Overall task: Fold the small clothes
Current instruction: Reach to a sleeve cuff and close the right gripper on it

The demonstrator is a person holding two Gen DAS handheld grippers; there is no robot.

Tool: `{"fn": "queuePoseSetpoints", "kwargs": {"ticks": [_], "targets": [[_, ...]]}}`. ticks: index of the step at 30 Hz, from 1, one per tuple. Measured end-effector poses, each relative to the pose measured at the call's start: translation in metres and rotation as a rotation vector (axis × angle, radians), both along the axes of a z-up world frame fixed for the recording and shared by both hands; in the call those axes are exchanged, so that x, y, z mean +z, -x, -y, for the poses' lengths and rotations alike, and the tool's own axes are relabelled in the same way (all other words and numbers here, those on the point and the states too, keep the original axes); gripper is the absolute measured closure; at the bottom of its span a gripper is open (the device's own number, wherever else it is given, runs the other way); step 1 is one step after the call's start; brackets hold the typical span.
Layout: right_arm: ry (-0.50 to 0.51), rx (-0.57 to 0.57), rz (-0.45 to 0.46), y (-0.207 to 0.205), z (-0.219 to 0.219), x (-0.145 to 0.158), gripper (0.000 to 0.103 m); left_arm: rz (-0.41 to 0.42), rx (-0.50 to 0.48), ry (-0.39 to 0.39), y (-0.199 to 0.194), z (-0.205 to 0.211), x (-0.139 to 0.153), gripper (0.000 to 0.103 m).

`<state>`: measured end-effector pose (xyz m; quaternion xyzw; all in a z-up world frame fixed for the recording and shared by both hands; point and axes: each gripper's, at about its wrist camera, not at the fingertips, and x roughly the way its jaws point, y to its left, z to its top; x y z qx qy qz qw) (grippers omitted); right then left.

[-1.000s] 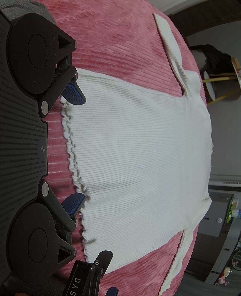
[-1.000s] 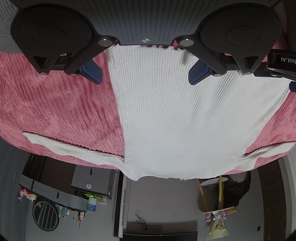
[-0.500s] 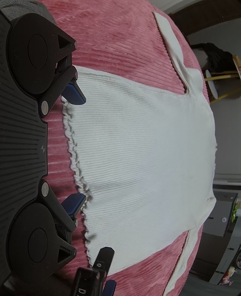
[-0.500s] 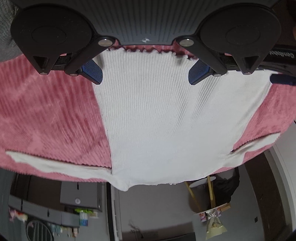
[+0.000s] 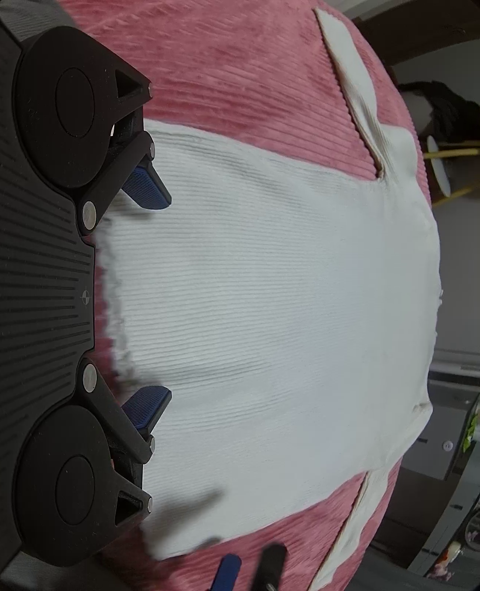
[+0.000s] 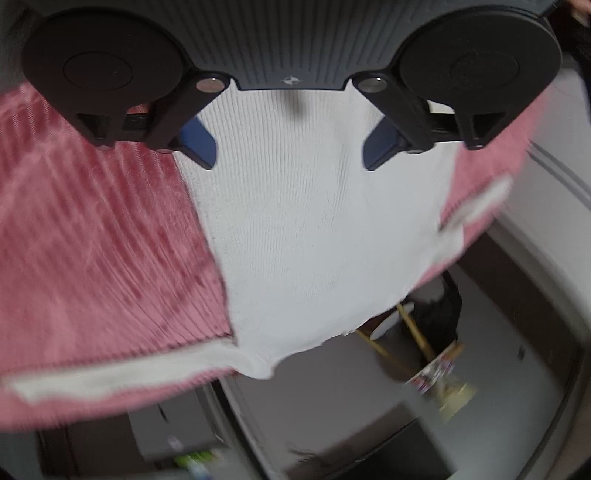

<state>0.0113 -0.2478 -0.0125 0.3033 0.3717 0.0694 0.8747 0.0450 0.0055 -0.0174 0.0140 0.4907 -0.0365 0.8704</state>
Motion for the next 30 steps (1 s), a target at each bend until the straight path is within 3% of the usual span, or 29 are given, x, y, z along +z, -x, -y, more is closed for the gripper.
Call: {"fn": "queuePoseSetpoints", "kwargs": {"ticks": [5,8,11,16,23,27,30], "targets": [[-0.179,-0.264,0.001,-0.037,0.085,-0.002,0.05,0.06,0.06,0.02,-0.037,0.002,0.007,0.0],[-0.188,-0.42,0.028,-0.061,0.141,-0.006,0.059,0.085,0.1,-0.005,-0.061,0.005,0.001,0.0],[-0.137,-0.577,0.02,-0.082,0.194,-0.014,0.06,0.057,0.151,-0.03,-0.08,0.002,-0.013,0.0],[-0.111,-0.764,-0.023,-0.11,0.262,-0.035,0.057,0.052,0.196,0.02,-0.09,-0.011,-0.028,0.0],[-0.204,-0.898,0.006,-0.136,0.307,-0.065,0.058,0.1,0.189,0.009,-0.09,-0.006,-0.032,0.0],[-0.17,-0.918,-0.018,-0.145,0.317,-0.069,0.095,0.106,0.191,0.019,-0.089,-0.007,-0.032,0.0],[-0.119,-0.91,-0.032,-0.151,0.318,-0.057,0.097,0.112,0.193,0.021,-0.088,-0.008,-0.032,0.0]]}}
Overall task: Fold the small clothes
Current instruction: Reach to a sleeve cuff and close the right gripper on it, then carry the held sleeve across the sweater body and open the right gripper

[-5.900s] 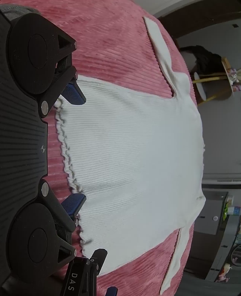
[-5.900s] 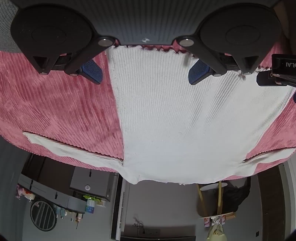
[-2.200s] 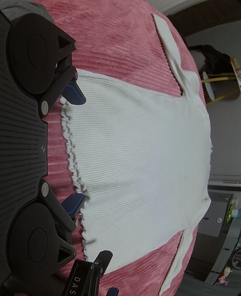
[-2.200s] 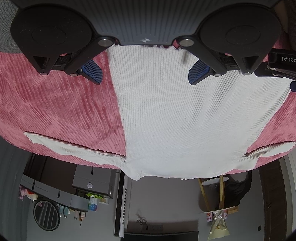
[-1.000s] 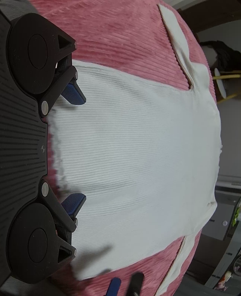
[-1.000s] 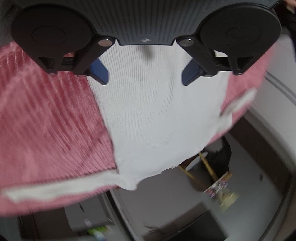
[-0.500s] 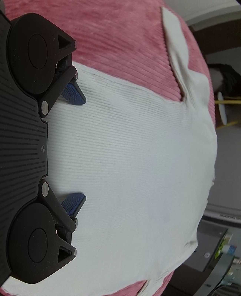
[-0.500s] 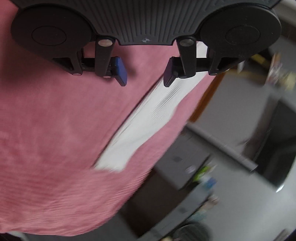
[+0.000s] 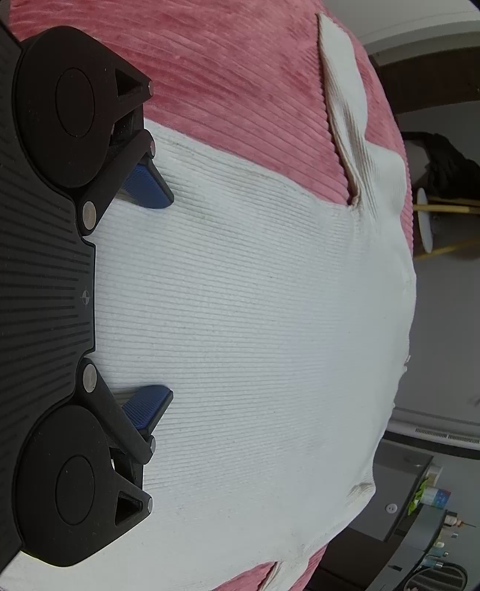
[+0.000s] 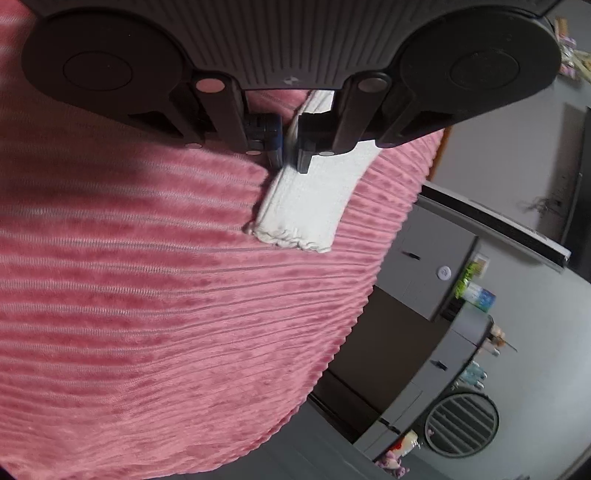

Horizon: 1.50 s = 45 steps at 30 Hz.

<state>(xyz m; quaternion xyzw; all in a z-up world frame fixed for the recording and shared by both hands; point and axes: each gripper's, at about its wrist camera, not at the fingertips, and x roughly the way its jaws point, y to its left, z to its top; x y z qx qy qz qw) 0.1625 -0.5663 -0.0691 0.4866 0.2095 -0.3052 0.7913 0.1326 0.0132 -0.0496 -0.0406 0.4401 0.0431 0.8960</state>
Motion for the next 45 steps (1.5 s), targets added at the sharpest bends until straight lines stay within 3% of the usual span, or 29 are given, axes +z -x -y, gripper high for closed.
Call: {"fn": "queuePoseSetpoints", "kwargs": {"ticks": [5,12,15,19,21,23,24,27,32,35,41,42,44,45], "targets": [[0.3,0.147,0.039,-0.01,-0.048,0.063,0.097,-0.013,0.009,0.032,-0.002,-0.004,0.0,0.0],[0.635,0.536,0.284,-0.027,-0.192,0.159,0.097,-0.014,0.007,0.059,-0.002,-0.01,0.0,0.0],[0.691,0.722,0.355,-0.036,-0.262,0.171,0.097,-0.004,-0.01,0.051,0.001,-0.009,-0.001,0.0],[0.765,0.928,0.308,-0.052,-0.349,0.151,0.097,0.012,-0.022,0.049,0.004,-0.01,-0.001,0.0],[0.746,1.018,0.227,-0.058,-0.384,0.136,0.095,0.021,-0.03,0.046,0.005,-0.011,-0.002,0.0],[0.674,1.007,0.235,-0.049,-0.39,0.126,0.088,0.02,-0.033,0.054,0.005,-0.012,0.0,0.0],[0.626,0.977,0.231,-0.045,-0.386,0.122,0.082,0.02,-0.032,0.058,0.005,-0.013,0.001,0.0],[0.473,0.819,0.196,-0.014,-0.359,0.107,0.082,0.018,-0.036,0.064,0.003,-0.015,0.006,0.0],[0.268,0.59,0.132,0.025,-0.305,0.064,0.079,0.113,-0.069,0.149,-0.015,-0.017,0.038,0.0],[0.249,0.585,0.127,0.02,-0.29,0.046,0.079,0.127,-0.101,0.178,-0.048,-0.007,0.048,0.0],[0.245,0.645,0.138,-0.004,-0.286,0.029,0.078,0.095,-0.187,0.34,-0.124,0.013,0.045,0.0],[0.233,0.659,0.132,-0.009,-0.283,0.024,0.078,0.082,-0.197,0.351,-0.134,0.018,0.042,0.003],[0.2,0.672,0.125,-0.017,-0.283,0.022,0.078,0.036,-0.205,0.374,-0.154,0.026,0.035,0.023],[0.187,0.672,0.129,-0.018,-0.281,0.02,0.077,0.006,-0.197,0.387,-0.162,0.029,0.03,0.039]]}}
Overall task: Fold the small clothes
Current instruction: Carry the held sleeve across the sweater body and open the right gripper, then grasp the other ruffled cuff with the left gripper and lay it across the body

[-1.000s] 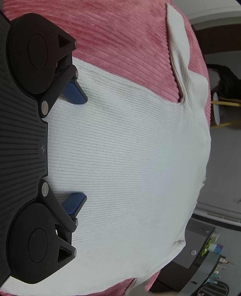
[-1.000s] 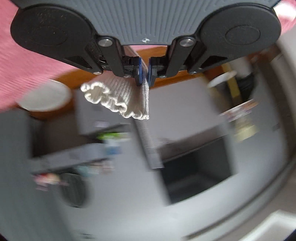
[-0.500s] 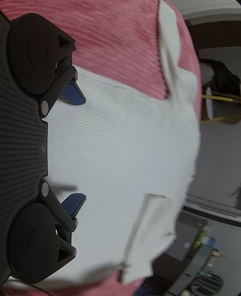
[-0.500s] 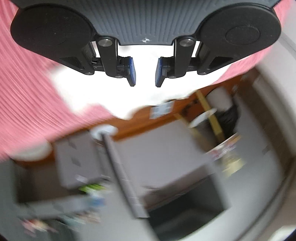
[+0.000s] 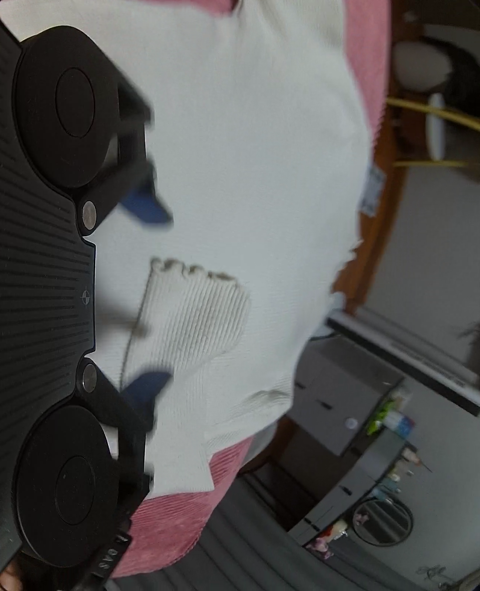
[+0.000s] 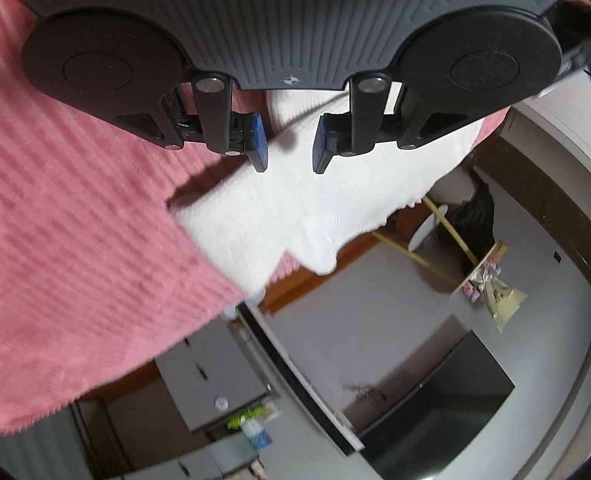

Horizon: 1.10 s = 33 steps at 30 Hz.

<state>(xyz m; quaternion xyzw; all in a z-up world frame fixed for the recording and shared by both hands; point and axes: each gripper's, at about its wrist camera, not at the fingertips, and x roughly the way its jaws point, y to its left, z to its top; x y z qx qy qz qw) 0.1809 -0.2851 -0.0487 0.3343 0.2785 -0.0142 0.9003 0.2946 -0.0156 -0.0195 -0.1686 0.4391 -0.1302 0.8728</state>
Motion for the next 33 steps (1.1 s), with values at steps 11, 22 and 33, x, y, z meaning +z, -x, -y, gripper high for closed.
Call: {"fn": "queuePoseSetpoints", "kwargs": {"ticks": [11,22,33], "targets": [[-0.098,0.013,0.013,-0.008,0.012,-0.017,0.073,-0.09,0.061,0.162,-0.019,-0.018,-0.029,0.053],[-0.108,0.018,0.03,-0.008,0.012,-0.017,0.073,0.104,0.095,0.111,0.0,-0.021,0.043,0.088],[-0.187,0.065,0.015,-0.017,0.008,-0.024,0.073,0.131,0.32,-0.106,0.013,-0.092,0.045,0.088]]}}
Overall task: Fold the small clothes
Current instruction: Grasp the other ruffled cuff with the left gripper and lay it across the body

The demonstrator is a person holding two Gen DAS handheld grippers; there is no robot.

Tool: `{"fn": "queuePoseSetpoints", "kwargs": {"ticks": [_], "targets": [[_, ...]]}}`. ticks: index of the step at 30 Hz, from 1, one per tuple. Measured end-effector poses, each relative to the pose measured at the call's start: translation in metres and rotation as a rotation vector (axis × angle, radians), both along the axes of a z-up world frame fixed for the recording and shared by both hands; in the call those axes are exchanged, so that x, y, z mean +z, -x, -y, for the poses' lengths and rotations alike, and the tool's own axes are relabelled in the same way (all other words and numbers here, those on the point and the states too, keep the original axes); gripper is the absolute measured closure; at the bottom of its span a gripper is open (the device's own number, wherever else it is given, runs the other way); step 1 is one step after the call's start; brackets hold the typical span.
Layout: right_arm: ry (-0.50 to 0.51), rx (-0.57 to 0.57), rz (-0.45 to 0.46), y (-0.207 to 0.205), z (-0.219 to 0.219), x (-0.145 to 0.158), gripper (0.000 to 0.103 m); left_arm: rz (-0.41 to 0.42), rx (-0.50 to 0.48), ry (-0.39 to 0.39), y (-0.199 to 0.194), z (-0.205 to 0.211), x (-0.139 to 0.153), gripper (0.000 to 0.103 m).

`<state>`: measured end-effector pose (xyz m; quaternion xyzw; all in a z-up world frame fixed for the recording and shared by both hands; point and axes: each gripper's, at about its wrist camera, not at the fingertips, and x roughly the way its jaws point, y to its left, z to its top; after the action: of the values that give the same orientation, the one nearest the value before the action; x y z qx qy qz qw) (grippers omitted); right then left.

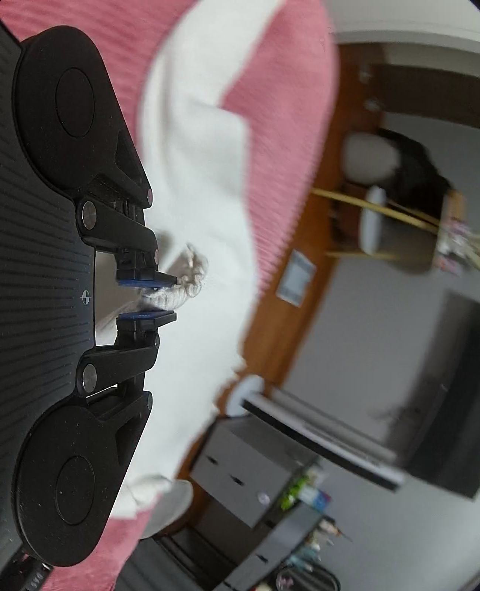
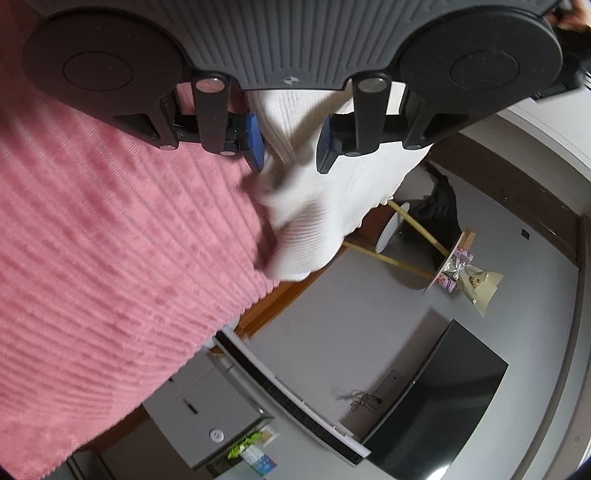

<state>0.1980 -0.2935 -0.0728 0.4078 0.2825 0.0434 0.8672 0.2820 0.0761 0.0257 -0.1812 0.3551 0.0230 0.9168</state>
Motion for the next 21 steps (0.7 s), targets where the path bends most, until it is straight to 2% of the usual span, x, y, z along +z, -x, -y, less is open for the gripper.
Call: {"fn": "queuePoseSetpoints", "kwargs": {"ticks": [4,6,7,9,11,12,13,14,16,18,21], "targets": [[-0.065,0.004,-0.02,-0.003,0.001,-0.011,0.073,-0.06,0.03,0.006,-0.003,-0.009,-0.025,0.086],[-0.084,0.004,-0.014,-0.003,0.002,-0.013,0.07,-0.076,0.037,0.055,-0.004,-0.014,-0.034,0.081],[-0.094,0.002,-0.005,-0.003,0.002,-0.014,0.065,-0.079,0.041,0.087,-0.004,-0.017,-0.038,0.077],[-0.116,-0.008,0.014,-0.002,0.002,-0.018,0.058,-0.083,0.047,0.147,-0.005,-0.026,-0.043,0.074],[-0.13,-0.025,0.029,-0.005,0.0,-0.02,0.057,-0.097,0.045,0.175,-0.008,-0.03,-0.048,0.075],[-0.128,-0.037,0.035,-0.006,-0.001,-0.02,0.057,-0.109,0.037,0.17,-0.01,-0.029,-0.049,0.078],[-0.122,-0.05,0.042,-0.007,-0.002,-0.021,0.057,-0.119,0.033,0.152,-0.009,-0.027,-0.051,0.088],[-0.114,-0.064,0.047,-0.008,-0.003,-0.021,0.06,-0.123,0.03,0.124,-0.01,-0.024,-0.049,0.091],[-0.09,-0.081,0.047,-0.009,-0.005,-0.02,0.076,-0.109,0.029,0.062,-0.014,-0.019,-0.047,0.094],[-0.062,-0.089,0.031,-0.011,-0.006,-0.021,0.085,-0.063,0.026,0.007,-0.013,-0.016,-0.035,0.094],[-0.041,-0.102,0.029,-0.01,-0.007,-0.018,0.087,0.032,0.016,-0.075,-0.008,-0.011,-0.012,0.094]]}}
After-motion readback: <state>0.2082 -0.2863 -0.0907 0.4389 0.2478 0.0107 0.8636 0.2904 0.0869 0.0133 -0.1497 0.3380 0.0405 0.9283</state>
